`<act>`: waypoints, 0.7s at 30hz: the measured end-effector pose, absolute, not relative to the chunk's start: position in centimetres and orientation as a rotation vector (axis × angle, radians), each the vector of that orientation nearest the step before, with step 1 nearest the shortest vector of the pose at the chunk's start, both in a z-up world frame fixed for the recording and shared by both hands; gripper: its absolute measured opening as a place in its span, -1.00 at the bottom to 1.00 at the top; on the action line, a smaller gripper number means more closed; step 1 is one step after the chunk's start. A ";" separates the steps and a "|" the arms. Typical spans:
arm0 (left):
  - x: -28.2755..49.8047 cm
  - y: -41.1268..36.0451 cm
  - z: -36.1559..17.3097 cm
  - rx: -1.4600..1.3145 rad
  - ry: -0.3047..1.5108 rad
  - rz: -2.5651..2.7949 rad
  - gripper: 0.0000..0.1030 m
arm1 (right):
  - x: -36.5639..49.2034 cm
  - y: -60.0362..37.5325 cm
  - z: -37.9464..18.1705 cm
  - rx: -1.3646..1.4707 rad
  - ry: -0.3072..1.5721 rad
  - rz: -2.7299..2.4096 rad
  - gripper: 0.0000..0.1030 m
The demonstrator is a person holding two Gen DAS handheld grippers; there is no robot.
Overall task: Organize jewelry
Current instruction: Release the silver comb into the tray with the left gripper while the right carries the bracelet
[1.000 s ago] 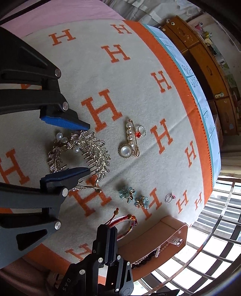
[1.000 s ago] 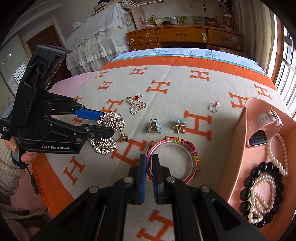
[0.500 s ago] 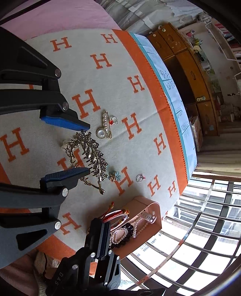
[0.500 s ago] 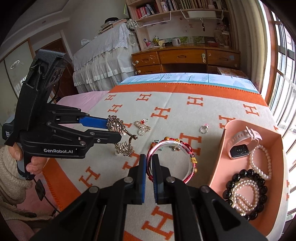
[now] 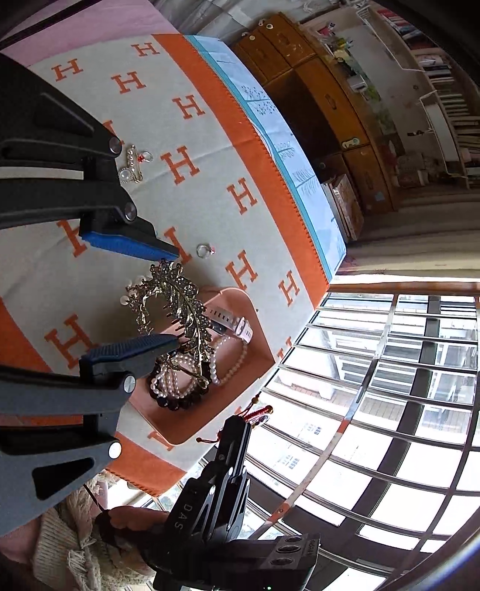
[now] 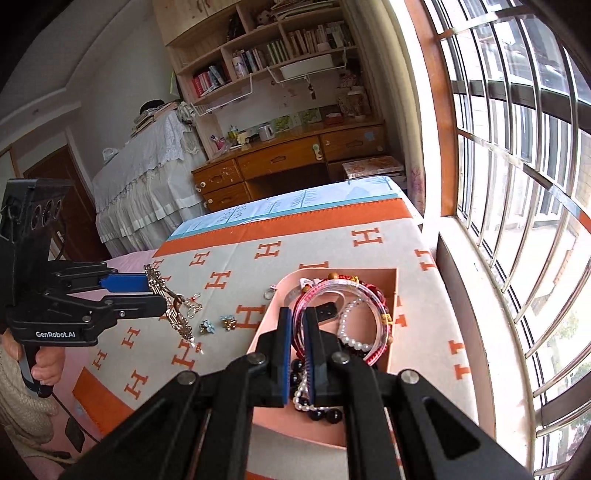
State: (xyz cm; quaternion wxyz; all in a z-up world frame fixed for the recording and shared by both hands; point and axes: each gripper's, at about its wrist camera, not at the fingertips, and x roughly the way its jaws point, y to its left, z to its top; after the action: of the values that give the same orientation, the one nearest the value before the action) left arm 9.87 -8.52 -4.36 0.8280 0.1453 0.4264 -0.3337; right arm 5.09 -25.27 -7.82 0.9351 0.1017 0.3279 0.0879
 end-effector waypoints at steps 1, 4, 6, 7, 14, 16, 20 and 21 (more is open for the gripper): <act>9.8 -9.4 -4.2 0.309 0.906 -0.722 -0.24 | 5.1 -25.8 -7.8 0.215 0.666 0.166 -0.88; 9.6 -11.8 -3.7 0.308 0.908 -0.765 -0.24 | 5.3 -26.9 -7.7 0.234 0.656 0.146 -0.88; 9.4 -13.1 -3.5 0.305 0.911 -0.790 -0.24 | 5.3 -27.2 -7.8 0.244 0.655 0.148 -0.88; 9.3 -13.6 -3.6 0.304 0.914 -0.801 -0.24 | 5.4 -27.3 -7.9 0.247 0.657 0.150 -0.88; 9.8 -15.6 -7.1 0.322 1.013 -0.796 -0.24 | 5.5 -28.3 -8.4 0.273 0.674 0.159 -0.88; 10.1 -15.6 -8.7 0.330 1.047 -0.775 -0.24 | 5.5 -28.3 -8.5 0.273 0.678 0.161 -0.88; 10.7 -15.1 -11.4 0.354 1.101 -0.721 -0.24 | 5.6 -28.0 -8.7 0.269 0.690 0.172 -0.88; 10.7 -14.9 -11.8 0.361 1.107 -0.708 -0.24 | 5.7 -27.8 -8.8 0.266 0.694 0.177 -0.88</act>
State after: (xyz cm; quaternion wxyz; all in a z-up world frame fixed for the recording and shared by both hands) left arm 10.73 -14.93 -11.85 0.7767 0.1669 0.5117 -0.3272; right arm 5.71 -27.82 -8.82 0.9279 0.1297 0.3387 0.0865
